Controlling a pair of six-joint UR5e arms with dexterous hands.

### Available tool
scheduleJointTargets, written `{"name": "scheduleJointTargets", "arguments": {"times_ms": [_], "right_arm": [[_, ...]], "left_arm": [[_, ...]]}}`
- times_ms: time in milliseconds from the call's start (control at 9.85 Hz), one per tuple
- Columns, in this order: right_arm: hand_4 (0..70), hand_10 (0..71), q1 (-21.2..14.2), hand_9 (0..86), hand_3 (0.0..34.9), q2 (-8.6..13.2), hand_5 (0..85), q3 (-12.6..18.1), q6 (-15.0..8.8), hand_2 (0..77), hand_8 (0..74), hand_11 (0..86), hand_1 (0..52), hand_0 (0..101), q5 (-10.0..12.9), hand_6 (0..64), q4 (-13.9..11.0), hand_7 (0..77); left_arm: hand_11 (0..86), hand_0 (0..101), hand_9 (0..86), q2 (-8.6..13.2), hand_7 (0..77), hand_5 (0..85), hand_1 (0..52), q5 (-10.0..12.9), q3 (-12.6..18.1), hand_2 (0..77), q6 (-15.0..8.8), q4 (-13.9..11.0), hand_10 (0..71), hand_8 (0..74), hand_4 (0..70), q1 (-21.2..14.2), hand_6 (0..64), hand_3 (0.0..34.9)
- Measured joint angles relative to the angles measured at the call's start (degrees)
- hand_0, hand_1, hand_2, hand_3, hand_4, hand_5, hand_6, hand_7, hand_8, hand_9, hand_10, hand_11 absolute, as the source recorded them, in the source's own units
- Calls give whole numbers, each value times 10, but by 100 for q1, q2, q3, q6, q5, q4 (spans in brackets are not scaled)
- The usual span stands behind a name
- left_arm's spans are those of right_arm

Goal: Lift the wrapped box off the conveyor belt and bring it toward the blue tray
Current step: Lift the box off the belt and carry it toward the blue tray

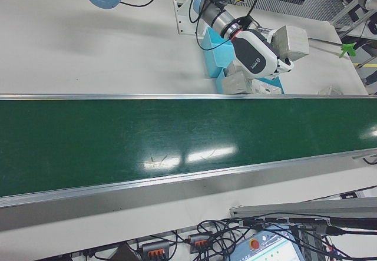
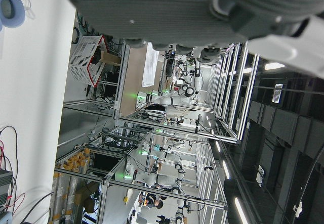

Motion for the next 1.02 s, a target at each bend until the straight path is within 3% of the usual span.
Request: {"name": "scheduleJointTargets", "arguments": {"times_ms": [102,203,305,406,508,609,711,812,914,1016], "right_arm": [[256,376,-29,862,37,61,578,-202,-82,349,600,545,5,472,36,475,77,774],[256,273,-42,862,15,116,578,-373,-118,409,524,447,11,485,48,436,121,774],[235,164,-47,862,0,168,693,-525,-135,295,447,365,27,516,31,371,145,774],[235,164,-49,862,0,204,693,-645,-141,295,447,365,27,516,-29,371,157,774],[207,0,-50,540,2,217,611,-723,-134,295,224,142,27,532,-101,207,161,774],[207,0,-52,344,0,211,518,-758,-110,295,11,16,27,518,-159,131,164,704],[196,0,-50,349,0,196,371,-750,-62,295,38,11,27,500,-220,147,163,109],[175,0,-45,262,0,183,120,-730,7,82,16,5,180,499,-294,82,156,256],[175,0,-41,114,0,152,120,-654,97,82,16,5,180,499,-354,82,147,256],[164,0,-33,16,19,66,120,-474,168,22,16,11,185,499,-379,82,135,224]], "left_arm": [[5,0,5,0,5,11,0,0,0,5,0,0,5,5,0,0,5,0],[5,0,0,0,5,11,0,0,0,11,0,0,0,5,0,0,0,0],[5,0,0,0,5,11,0,0,0,11,0,0,0,5,0,0,0,0],[5,0,5,0,5,11,0,0,0,11,0,0,0,5,0,0,0,0],[5,0,5,0,5,11,0,0,0,11,0,0,0,5,0,0,0,0],[5,0,5,0,5,11,0,0,0,5,0,0,5,5,0,0,5,0],[5,0,0,0,5,11,0,0,0,5,0,0,0,5,0,0,0,0],[5,0,0,0,5,11,0,0,0,11,0,0,0,5,0,0,5,0],[5,0,0,0,5,11,0,0,0,5,0,0,5,5,0,0,0,0],[5,0,0,0,5,11,0,0,0,5,0,0,5,5,0,0,0,0]]}}
